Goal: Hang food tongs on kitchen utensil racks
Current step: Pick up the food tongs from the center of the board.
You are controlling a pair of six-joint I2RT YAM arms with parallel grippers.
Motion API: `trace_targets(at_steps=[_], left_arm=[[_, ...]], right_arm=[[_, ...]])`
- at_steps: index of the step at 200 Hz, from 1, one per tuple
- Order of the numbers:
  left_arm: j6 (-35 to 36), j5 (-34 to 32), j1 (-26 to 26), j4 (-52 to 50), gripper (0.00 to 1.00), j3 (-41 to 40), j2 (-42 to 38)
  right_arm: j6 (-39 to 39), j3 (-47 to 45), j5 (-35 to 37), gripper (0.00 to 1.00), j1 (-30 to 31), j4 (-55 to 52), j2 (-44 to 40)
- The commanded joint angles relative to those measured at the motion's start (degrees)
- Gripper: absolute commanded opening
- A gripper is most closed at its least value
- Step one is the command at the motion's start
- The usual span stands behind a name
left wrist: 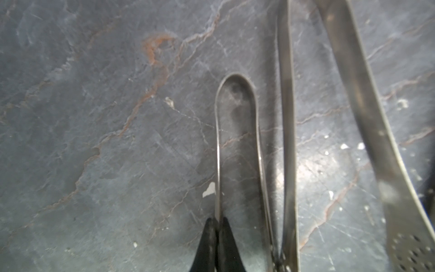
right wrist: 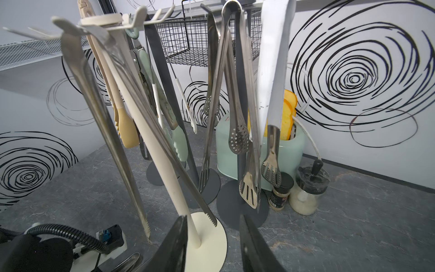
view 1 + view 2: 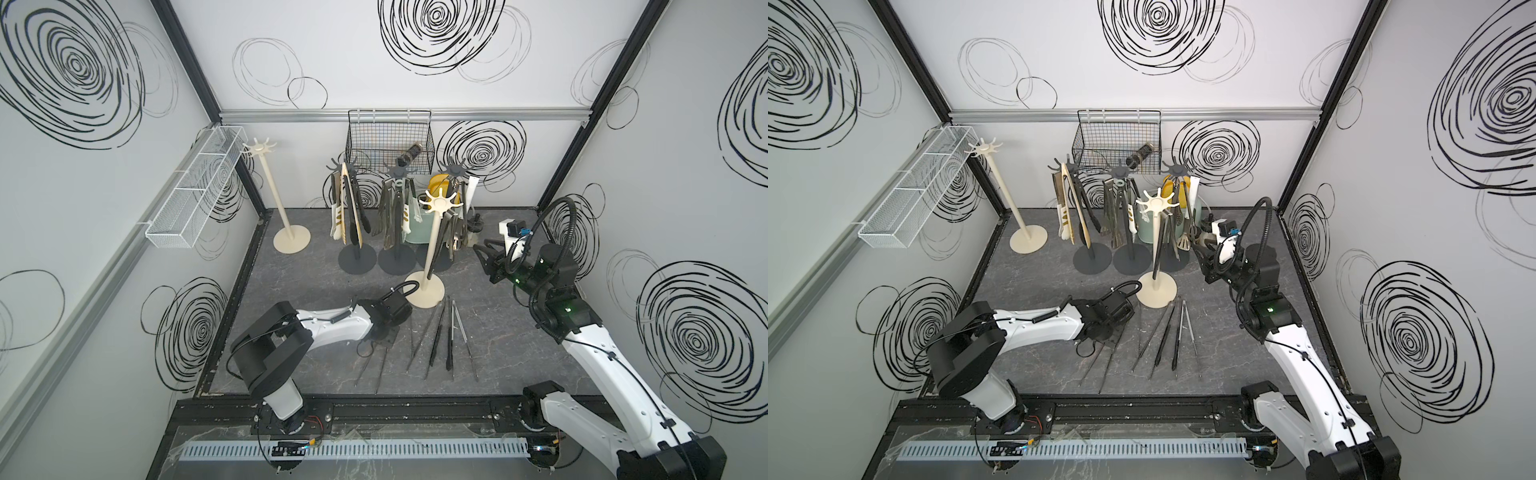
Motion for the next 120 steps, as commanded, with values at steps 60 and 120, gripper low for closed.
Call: trace_targets(at_steps=[60, 120], left_arm=[[2.95, -4.98, 8.81, -2.35, 0.00, -1.81, -6.96], [7.95, -3.07, 11.97, 4.49, 0.00, 4.15, -19.04]], right_arm=[[0.90, 0.06, 0.49, 0.39, -0.72, 0.38, -0.43], [2.51, 0.14, 1.30, 0.40, -2.71, -0.45, -0.87]])
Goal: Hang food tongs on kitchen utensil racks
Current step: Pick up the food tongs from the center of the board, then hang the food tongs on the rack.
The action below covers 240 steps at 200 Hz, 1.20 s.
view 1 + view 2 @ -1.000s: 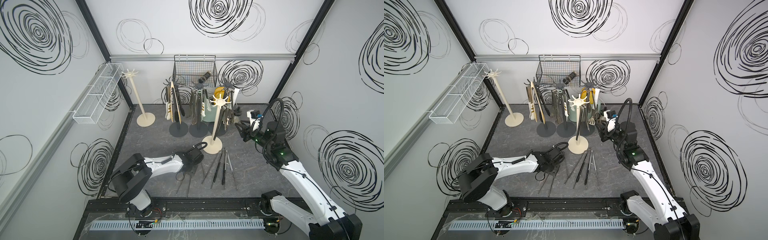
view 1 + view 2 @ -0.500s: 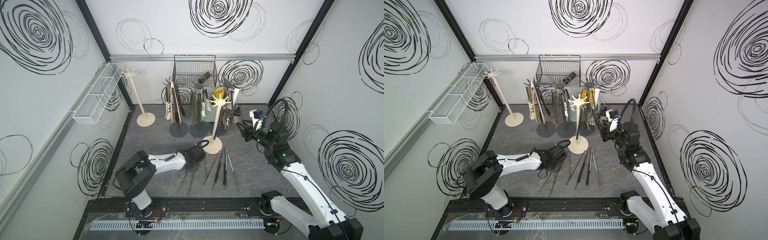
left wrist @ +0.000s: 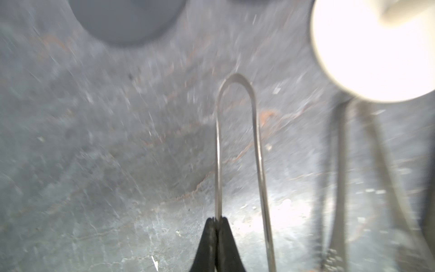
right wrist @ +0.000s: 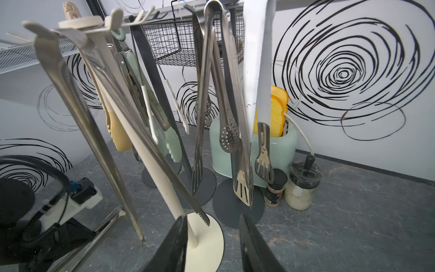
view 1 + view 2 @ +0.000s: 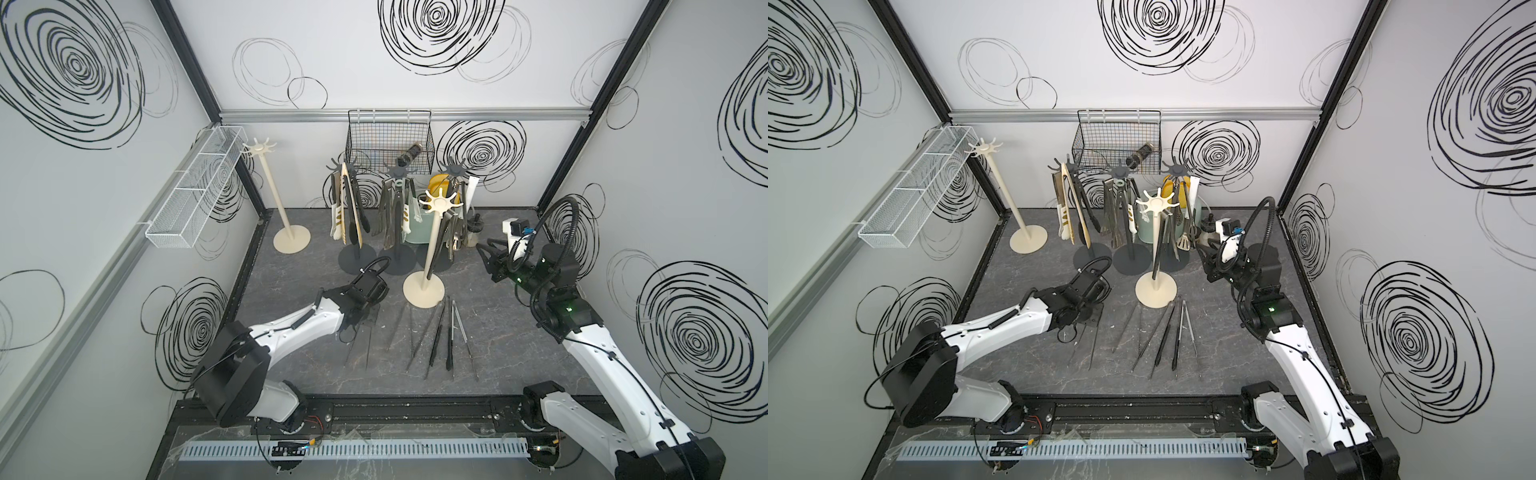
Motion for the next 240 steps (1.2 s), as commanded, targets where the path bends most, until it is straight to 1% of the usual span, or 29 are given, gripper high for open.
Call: trace_targets(at_steps=[1, 20, 47, 68, 84, 116, 153, 196, 240], left_arm=[[3.29, 1.11, 1.37, 5.18, 0.00, 4.37, -4.67], [5.20, 5.10, 1.81, 9.05, 0.00, 7.22, -8.03], [9.71, 11.33, 1.40, 14.97, 0.00, 11.49, -11.20], [13.50, 13.57, 0.16, 19.27, 0.00, 14.06, -12.87], [15.11, 13.75, -0.30, 21.80, 0.00, 16.00, -13.20], [16.67, 14.26, -0.21, 25.85, 0.00, 18.70, -12.25], [16.69, 17.43, -0.16, 30.21, 0.00, 19.89, -10.24], [16.85, 22.02, -0.26, 31.69, 0.00, 22.35, -6.59], [16.75, 23.52, -0.21, 32.60, 0.00, 23.39, -4.69]], right_arm=[[1.18, 0.18, 0.52, 0.40, -1.07, -0.24, -0.86], [2.39, 0.04, 0.18, 0.39, -2.49, -0.26, -0.86], [4.20, -0.26, -0.59, 0.39, -4.89, -0.34, -0.85], [4.90, -0.59, -1.36, 0.39, -6.02, -0.25, -0.82], [5.17, -0.75, -1.99, 0.39, -6.37, -0.15, -0.69], [5.43, -1.02, -2.59, 0.39, -6.62, -0.16, -0.41], [5.30, -1.02, -2.82, 0.39, -6.68, -0.56, -0.41], [5.04, -1.06, -3.01, 0.39, -6.73, -0.78, -0.15], [4.82, -1.02, -3.11, 0.39, -6.95, -0.91, 0.46]])
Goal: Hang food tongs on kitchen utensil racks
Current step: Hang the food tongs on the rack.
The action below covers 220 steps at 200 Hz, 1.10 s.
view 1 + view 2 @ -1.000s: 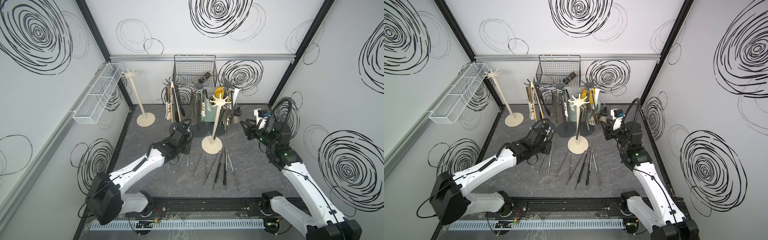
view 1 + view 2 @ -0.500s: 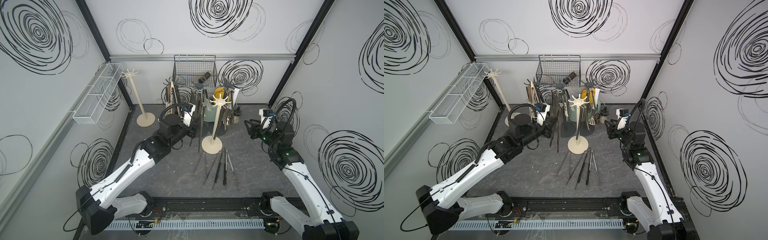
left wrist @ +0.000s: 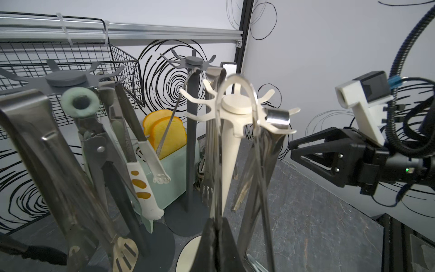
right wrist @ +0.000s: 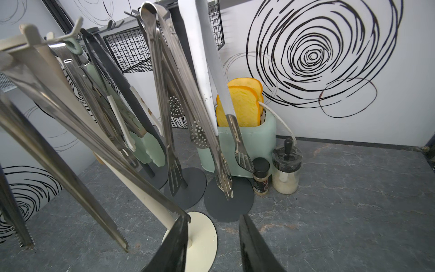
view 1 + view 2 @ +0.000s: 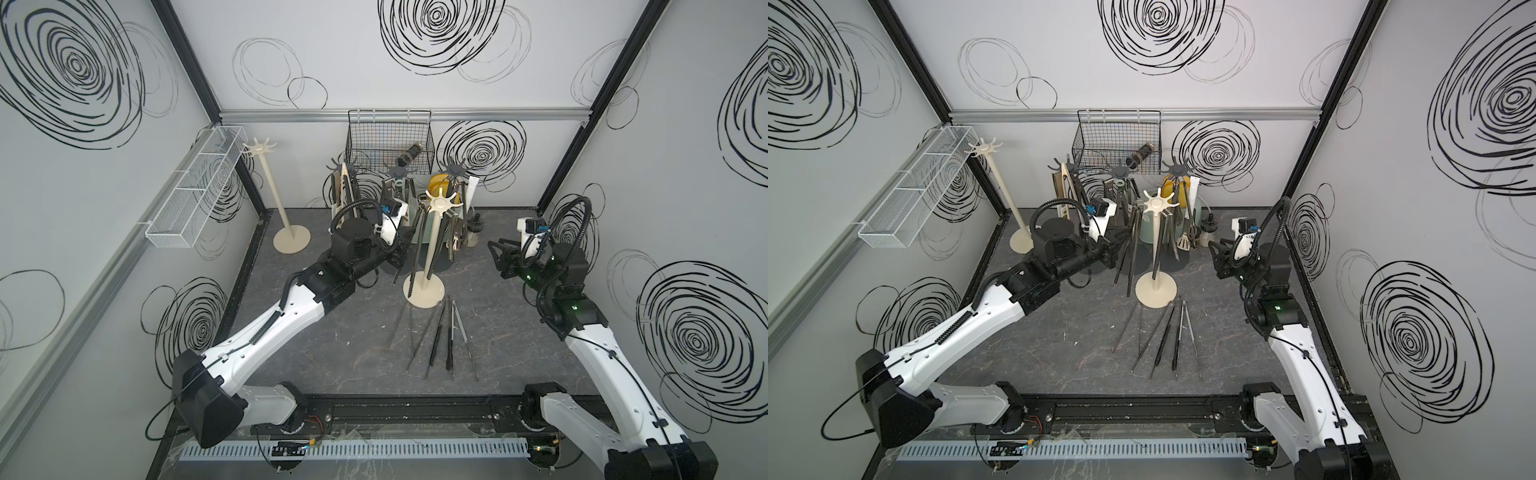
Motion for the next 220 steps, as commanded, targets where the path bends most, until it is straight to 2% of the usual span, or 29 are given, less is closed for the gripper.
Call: trace_targets(at_steps=[1, 72, 220], left_arm=[[0.86, 2.28, 0.01, 5.25, 0.00, 2.36, 0.27], [1.15, 2.58, 0.45, 5.50, 0.00, 1.49, 1.96], [2.67, 2.93, -0.40, 7.24, 0.00, -6.96, 4.10]], right_arm=[[-0.08, -0.29, -0.61, 0.39, -0.35, -0.67, 0.20], [-0.13, -0.41, -0.93, 0.39, -0.72, -0.44, 0.78], [0.13, -0.13, -2.00, 0.40, -0.97, -0.13, 1.63]])
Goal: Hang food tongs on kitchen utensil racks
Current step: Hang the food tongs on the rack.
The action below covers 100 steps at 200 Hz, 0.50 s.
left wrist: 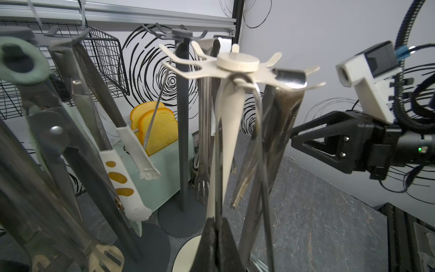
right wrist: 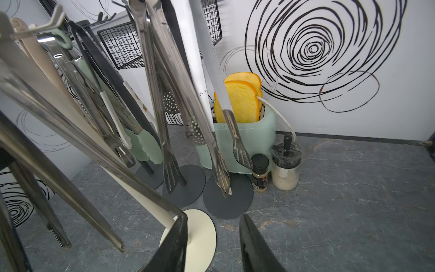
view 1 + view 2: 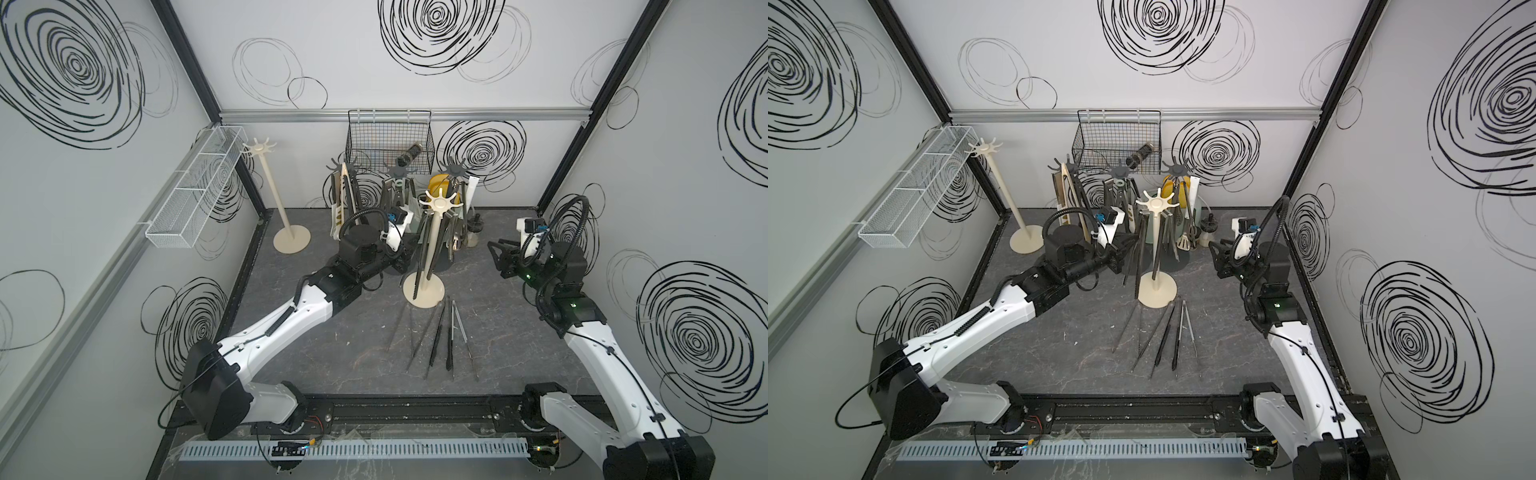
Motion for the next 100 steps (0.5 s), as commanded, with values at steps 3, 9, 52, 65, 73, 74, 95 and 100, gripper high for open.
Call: trace_targets(at_steps=[3, 9, 52, 65, 73, 74, 95, 100], left_arm=[[1.61, 0.80, -0.36, -0.38, 0.00, -1.18, 1.96], [1.66, 0.85, -0.32, -0.51, 0.00, -1.00, 2.26], [1.84, 1.75, -0.32, -1.18, 0.00, 0.70, 4.69], [1.75, 2.00, -0.45, -1.22, 0.00, 0.95, 5.05], [1.75, 2.05, -0.41, -1.18, 0.01, 0.97, 5.11], [1.75, 2.02, -0.41, -1.22, 0.01, 0.97, 5.10], [1.74, 1.88, -0.50, -1.44, 0.03, 0.79, 5.06], [1.75, 1.80, -0.50, -1.53, 0.02, 0.67, 4.98]], right_arm=[[0.10, -0.14, -1.18, 0.40, -0.24, -0.10, 0.50], [0.11, -0.19, -1.19, 0.39, -0.24, -0.13, 0.56], [0.09, -0.17, -0.97, 0.40, -0.24, -0.25, 0.58], [0.11, -0.14, -0.94, 0.40, -0.24, -0.17, 0.53], [0.04, -0.25, -0.93, 0.40, -0.29, -0.25, 0.52], [0.04, -0.27, -0.98, 0.40, -0.26, -0.31, 0.51], [0.19, -0.29, -1.18, 0.40, -0.24, -0.25, 0.58], [0.15, -0.29, -1.19, 0.40, -0.27, -0.27, 0.59]])
